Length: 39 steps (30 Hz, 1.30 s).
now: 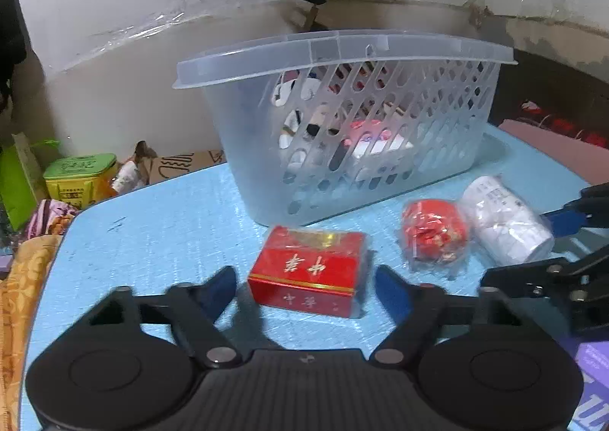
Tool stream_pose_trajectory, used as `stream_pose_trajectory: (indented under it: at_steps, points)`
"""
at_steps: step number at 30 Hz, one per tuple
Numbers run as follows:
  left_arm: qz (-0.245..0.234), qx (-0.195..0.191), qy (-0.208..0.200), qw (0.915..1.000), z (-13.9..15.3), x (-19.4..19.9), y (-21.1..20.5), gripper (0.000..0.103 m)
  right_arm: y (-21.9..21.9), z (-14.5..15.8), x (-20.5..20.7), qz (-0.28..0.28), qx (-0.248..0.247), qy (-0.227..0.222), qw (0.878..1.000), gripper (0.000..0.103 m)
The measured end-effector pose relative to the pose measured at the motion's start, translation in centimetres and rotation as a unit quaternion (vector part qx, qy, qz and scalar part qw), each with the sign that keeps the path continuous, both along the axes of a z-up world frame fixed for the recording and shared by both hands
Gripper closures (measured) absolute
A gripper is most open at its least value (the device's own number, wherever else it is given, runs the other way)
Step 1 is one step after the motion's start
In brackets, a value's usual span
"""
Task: Organize objects
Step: 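Grasp the white wrapped roll with the right gripper while the left grasps the red box, then lift the white roll and red box toward the basket with both grippers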
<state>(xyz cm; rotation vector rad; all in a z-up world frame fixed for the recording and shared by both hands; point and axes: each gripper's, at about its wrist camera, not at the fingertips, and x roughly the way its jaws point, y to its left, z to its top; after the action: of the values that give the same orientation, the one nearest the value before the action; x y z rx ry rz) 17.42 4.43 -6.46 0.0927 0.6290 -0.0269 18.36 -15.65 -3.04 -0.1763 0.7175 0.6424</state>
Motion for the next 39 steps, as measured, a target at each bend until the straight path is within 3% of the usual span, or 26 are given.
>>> stream_pose_trajectory:
  at_steps: [5,12,22,39]
  points:
    - [-0.004,0.016,-0.012,0.9998,0.2,-1.0,-0.6,0.039,-0.7,0.2,-0.3,0.006,0.001,0.004,1.0,0.049]
    - [-0.014,0.001,-0.035,0.9993,1.7,-2.5,-1.2,0.039,-2.9,0.8,-0.8,-0.005,0.011,0.002,1.0,0.049]
    - [-0.024,-0.003,-0.037,0.999,2.1,-3.6,-1.4,0.039,-7.0,2.3,-3.5,-0.03,0.034,-0.029,0.999,0.049]
    - [-0.02,-0.016,-0.098,0.9949,4.6,-6.4,-1.9,0.039,-7.5,3.2,-4.9,-0.022,0.058,-0.066,0.996,0.049]
